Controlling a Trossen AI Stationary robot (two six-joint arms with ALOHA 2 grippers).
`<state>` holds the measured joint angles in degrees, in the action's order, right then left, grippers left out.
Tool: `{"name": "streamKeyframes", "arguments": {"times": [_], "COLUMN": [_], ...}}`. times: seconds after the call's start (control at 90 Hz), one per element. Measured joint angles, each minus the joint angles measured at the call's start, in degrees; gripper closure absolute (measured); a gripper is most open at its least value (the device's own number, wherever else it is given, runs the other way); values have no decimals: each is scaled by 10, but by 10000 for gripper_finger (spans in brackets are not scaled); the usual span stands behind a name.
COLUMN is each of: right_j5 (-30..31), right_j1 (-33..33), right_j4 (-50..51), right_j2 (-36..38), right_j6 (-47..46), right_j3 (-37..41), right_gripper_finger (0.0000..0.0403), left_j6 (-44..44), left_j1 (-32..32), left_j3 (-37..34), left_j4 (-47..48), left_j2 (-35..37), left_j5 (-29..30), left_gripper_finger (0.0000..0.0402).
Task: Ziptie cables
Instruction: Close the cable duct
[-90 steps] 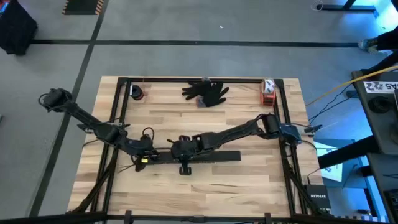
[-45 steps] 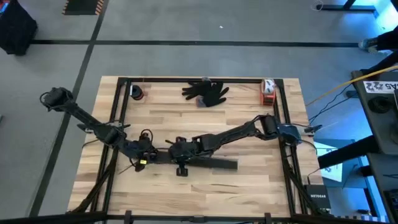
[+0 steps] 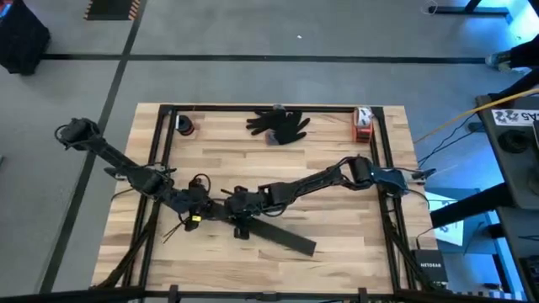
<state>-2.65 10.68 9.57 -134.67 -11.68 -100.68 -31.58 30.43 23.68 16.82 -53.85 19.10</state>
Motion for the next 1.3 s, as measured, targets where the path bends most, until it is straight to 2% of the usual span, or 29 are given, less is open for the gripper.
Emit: {"name": "streamKeyframes", "arguments": {"times": [0.144,0.289,0.422,0.656,0.767,1.011,1.3], "right_j5": [1,10,10,2,-31,-20,-13], "right_j1": [1,1,1,1,1,5,6], "right_j4": [29,64,86,90,113,211,244], "right_j2": [7,16,18,18,24,42,72], "right_j6": [2,17,29,34,82,168,196], "right_j3": [0,0,0,0,0,-1,3], "right_gripper_finger": [403,403,403,403,403,403,403], "left_j6": [11,-91,-198,-268,-245,-203,-108], "left_j1": [-5,5,27,51,52,56,39], "left_j3": [72,97,94,95,95,95,95], "left_j4": [167,333,427,432,429,401,330], "left_j2": [11,25,34,30,14,-20,-104], "left_j5": [6,7,-11,-2,-6,-9,87], "left_gripper_finger": [119,119,119,121,121,121,121]}}
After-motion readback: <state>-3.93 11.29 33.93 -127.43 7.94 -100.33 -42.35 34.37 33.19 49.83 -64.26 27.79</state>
